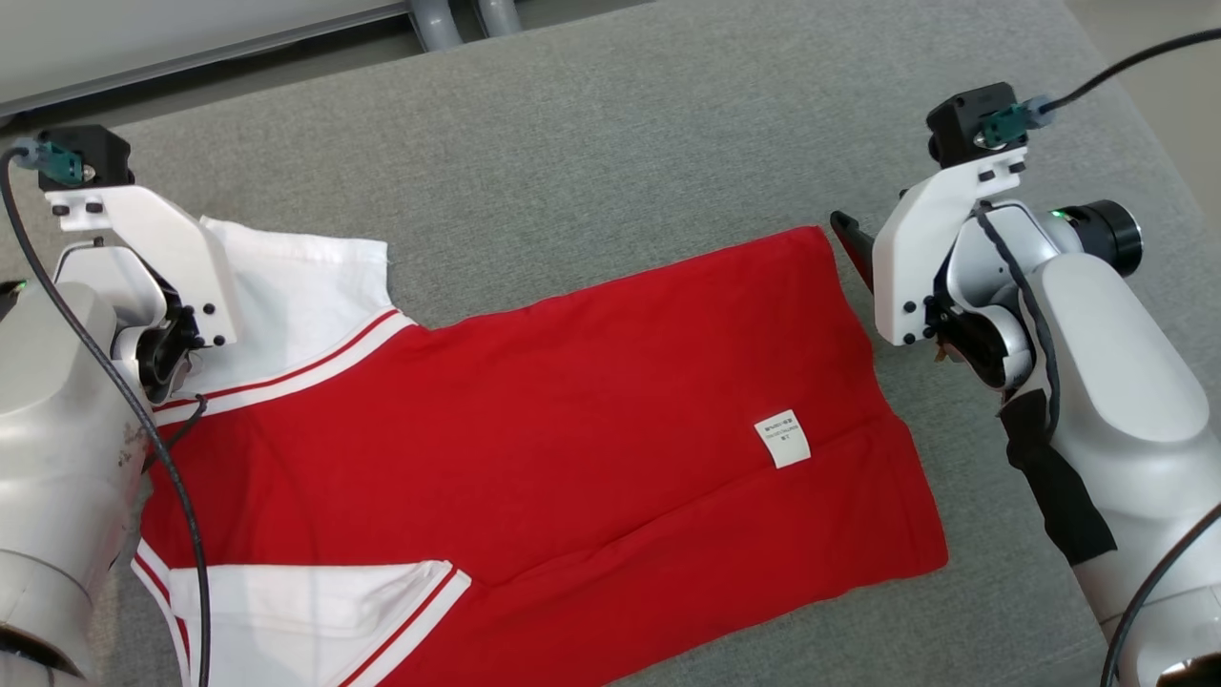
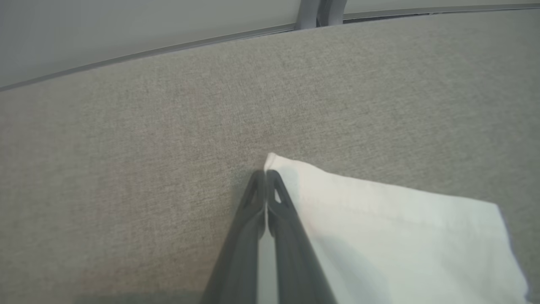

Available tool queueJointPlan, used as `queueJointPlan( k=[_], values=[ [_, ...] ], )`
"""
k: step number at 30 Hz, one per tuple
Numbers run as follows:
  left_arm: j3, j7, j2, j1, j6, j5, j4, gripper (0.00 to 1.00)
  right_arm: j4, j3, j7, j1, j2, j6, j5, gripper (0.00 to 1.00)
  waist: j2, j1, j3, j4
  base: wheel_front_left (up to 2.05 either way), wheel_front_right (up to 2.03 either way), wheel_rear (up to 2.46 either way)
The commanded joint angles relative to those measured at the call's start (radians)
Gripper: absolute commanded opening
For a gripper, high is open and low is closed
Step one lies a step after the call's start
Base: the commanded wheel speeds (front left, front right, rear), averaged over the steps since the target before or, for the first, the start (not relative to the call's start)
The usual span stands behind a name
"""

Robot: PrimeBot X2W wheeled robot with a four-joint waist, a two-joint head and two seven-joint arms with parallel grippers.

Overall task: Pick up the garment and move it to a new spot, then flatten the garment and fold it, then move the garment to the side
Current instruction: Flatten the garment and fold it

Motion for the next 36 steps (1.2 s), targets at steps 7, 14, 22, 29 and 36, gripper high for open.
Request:
queueJointPlan(
  k=[7,14,22,29,36],
  values=[
    [-0.019,0.006,-0.008,-0.034,-0.007,0.017,-0.008,0.00,0.124,0.083,-0.009,-0.075,-0.010,0.000,0.038,0.89,0.0000,0.0000,0.020,0.027,0.00,0.00,0.00],
    [-0.005,0.009,0.008,-0.057,-0.031,-0.006,0.004,0.00,0.241,0.146,-0.025,-0.116,-0.003,0.000,0.093,0.58,0.0000,0.0000,0.023,0.039,0.00,0.00,0.00],
    [-0.014,0.001,-0.014,-0.059,-0.031,-0.005,0.010,0.00,0.309,0.223,-0.073,-0.151,0.009,0.000,0.134,0.31,0.0000,0.0000,0.015,0.051,0.00,0.00,0.00],
    [-0.006,-0.022,-0.026,-0.044,-0.041,-0.020,0.013,0.00,0.351,0.270,-0.104,-0.155,0.004,0.000,0.165,0.00,0.0000,0.0000,-0.002,0.059,0.00,0.00,0.00],
    [0.072,-0.049,-0.053,-0.024,-0.102,-0.117,-0.019,0.00,0.364,0.269,-0.187,-0.132,-0.030,0.000,0.228,0.00,0.0000,0.0000,-0.040,0.094,0.00,0.00,0.00]
  ],
)
